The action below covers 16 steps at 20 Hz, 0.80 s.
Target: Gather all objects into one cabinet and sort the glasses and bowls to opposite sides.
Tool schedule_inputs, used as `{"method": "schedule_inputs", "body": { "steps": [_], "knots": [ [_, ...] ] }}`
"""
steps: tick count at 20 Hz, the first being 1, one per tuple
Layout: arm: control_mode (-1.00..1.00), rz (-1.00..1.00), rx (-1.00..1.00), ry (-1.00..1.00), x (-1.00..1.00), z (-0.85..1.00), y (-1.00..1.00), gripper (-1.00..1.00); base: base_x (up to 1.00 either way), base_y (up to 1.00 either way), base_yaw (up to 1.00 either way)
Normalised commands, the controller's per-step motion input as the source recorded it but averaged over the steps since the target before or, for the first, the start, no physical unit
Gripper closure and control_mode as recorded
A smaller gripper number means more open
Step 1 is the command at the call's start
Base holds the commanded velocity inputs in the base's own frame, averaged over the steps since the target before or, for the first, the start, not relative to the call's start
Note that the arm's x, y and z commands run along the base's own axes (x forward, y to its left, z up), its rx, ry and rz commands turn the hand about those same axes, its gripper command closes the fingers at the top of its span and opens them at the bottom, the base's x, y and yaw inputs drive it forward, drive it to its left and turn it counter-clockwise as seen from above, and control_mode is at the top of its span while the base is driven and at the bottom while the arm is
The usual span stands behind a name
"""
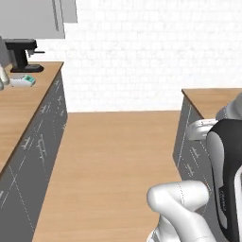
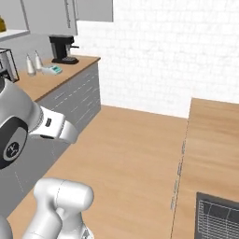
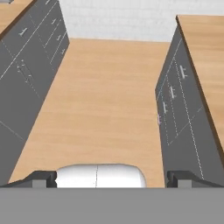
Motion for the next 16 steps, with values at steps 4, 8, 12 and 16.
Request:
{"method": "schedule_inputs", "body": {
  "steps": [4,8,12,16],
  "knots": [
    [1.0,0.0,0.0,0.0,0.0,0.0,0.0,-1.0,1.0,0.0,0.0],
    [1.0,0.0,0.0,0.0,0.0,0.0,0.0,-1.0,1.0,-0.01,0.0],
    [1.0,0.0,0.0,0.0,0.0,0.0,0.0,-1.0,1.0,-0.02,0.0],
    [1.0,0.0,0.0,0.0,0.0,0.0,0.0,-1.0,1.0,-0.03,0.03]
  ]
}}
